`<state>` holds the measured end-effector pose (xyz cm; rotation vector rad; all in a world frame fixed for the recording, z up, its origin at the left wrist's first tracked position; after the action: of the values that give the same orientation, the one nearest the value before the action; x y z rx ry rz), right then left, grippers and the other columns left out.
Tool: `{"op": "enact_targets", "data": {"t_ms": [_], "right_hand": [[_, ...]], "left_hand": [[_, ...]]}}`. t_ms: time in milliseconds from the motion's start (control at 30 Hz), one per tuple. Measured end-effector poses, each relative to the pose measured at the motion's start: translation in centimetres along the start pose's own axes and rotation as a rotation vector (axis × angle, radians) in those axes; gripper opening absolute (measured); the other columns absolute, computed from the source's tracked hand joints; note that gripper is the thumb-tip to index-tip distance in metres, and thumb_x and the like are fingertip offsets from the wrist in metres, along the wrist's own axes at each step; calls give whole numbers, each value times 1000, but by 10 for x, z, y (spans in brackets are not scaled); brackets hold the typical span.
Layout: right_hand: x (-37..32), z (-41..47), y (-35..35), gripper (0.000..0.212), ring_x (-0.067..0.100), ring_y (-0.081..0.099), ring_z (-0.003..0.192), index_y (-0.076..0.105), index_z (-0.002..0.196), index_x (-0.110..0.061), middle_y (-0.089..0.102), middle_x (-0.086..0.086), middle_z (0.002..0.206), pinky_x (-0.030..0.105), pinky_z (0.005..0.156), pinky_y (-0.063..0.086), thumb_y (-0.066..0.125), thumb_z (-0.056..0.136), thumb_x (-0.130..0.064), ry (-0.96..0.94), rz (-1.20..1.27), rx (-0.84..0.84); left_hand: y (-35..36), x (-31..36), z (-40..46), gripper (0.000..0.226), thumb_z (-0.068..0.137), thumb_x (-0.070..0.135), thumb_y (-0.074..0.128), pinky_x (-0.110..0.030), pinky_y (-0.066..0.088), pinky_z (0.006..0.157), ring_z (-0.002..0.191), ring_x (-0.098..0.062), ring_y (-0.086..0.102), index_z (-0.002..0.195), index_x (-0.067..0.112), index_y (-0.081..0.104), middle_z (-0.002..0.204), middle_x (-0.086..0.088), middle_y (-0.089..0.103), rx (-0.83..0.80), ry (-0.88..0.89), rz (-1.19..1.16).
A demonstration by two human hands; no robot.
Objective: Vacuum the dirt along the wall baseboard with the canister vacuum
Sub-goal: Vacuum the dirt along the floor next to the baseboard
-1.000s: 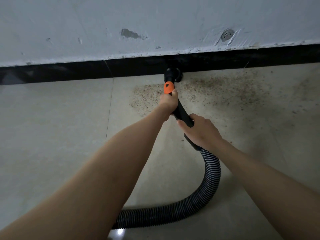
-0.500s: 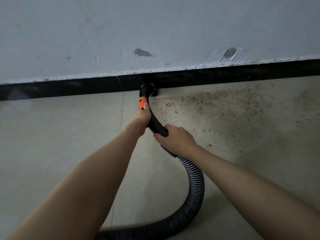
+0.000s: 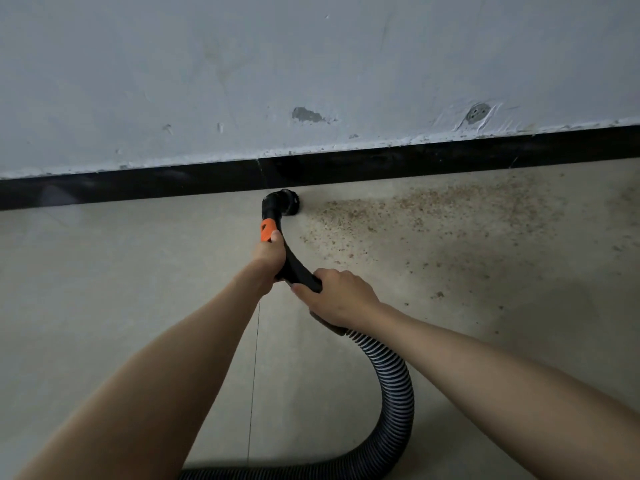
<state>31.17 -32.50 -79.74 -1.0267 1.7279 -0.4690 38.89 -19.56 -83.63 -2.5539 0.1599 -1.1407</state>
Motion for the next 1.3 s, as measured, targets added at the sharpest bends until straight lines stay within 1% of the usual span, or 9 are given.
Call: {"op": "enact_targets", "data": {"t_ms": [100, 200, 400, 567, 733, 833, 933, 1133, 1300], "right_hand": [[6, -4, -1, 47, 25, 64, 85, 56, 95, -17, 68, 4, 94, 35, 74, 51, 42, 92, -62, 20, 74, 3], [13, -8, -1, 52, 26, 65, 85, 59, 97, -15, 69, 5, 95, 38, 79, 53, 41, 92, -63, 42, 92, 8], [21, -9, -4, 59, 27, 64, 85, 61, 98, -11, 68, 8, 95, 36, 74, 50, 39, 91, -65, 69, 95, 29], [31, -13, -7, 57, 28, 64, 89, 58, 97, -12, 68, 8, 98, 37, 77, 51, 39, 92, -65, 92, 111, 49], [43, -20, -12, 53, 26, 65, 81, 56, 89, -14, 69, 6, 92, 34, 70, 50, 39, 92, -64, 125, 162, 81], [52, -24, -18, 51, 24, 62, 75, 55, 86, -15, 67, 4, 86, 30, 61, 44, 40, 92, -64, 152, 177, 106], [61, -28, -22, 49, 23, 60, 72, 52, 82, -17, 63, 1, 80, 30, 59, 42, 41, 91, -64, 173, 214, 121], [79, -39, -27, 46, 18, 57, 63, 48, 72, -21, 58, -3, 71, 29, 53, 39, 42, 90, -63, 214, 255, 169], [99, -51, -35, 44, 16, 54, 58, 46, 70, -22, 56, -3, 68, 28, 50, 35, 43, 90, -61, 250, 292, 231]], "left_hand": [[7, 4, -4, 48, 100, 45, 27, -36, 47, 71, 90, -27, 54, 118, 4, 43, 96, -12, 52, -22, 12, 43], [14, 7, -9, 44, 100, 45, 27, -34, 47, 65, 79, -24, 55, 108, 4, 42, 83, -9, 50, -35, 14, 68], [23, 11, -13, 42, 100, 44, 29, -36, 49, 72, 84, -25, 55, 109, 4, 41, 82, -9, 50, -49, 30, 73], [35, 15, -20, 40, 101, 41, 27, -33, 47, 66, 73, -21, 53, 110, 5, 39, 83, -9, 50, -88, 55, 88], [52, 21, -27, 45, 100, 44, 26, -29, 46, 57, 73, -21, 54, 114, 3, 40, 84, -10, 51, -123, 74, 108], [66, 24, -32, 48, 100, 45, 27, -33, 50, 68, 79, -23, 57, 115, 3, 43, 89, -12, 54, -161, 73, 78], [78, 26, -36, 48, 99, 46, 33, -36, 50, 77, 90, -27, 57, 118, 3, 43, 100, -14, 54, -212, 51, 7], [107, 31, -46, 53, 98, 50, 32, -34, 48, 71, 75, -21, 54, 119, 3, 45, 87, -8, 52, -244, 56, 41], [136, 34, -52, 63, 97, 53, 26, -36, 47, 71, 76, -23, 51, 126, 0, 46, 88, -11, 50, -272, 67, 56]]}}
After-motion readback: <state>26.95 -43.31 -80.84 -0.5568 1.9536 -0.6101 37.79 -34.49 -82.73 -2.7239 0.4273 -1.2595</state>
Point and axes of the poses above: each hand's wrist, its own z-axis towards the middle knuckle, its own y-axis out of the palm, x = y × z, the point moved 6 cm from there along z, towards the middle knuckle
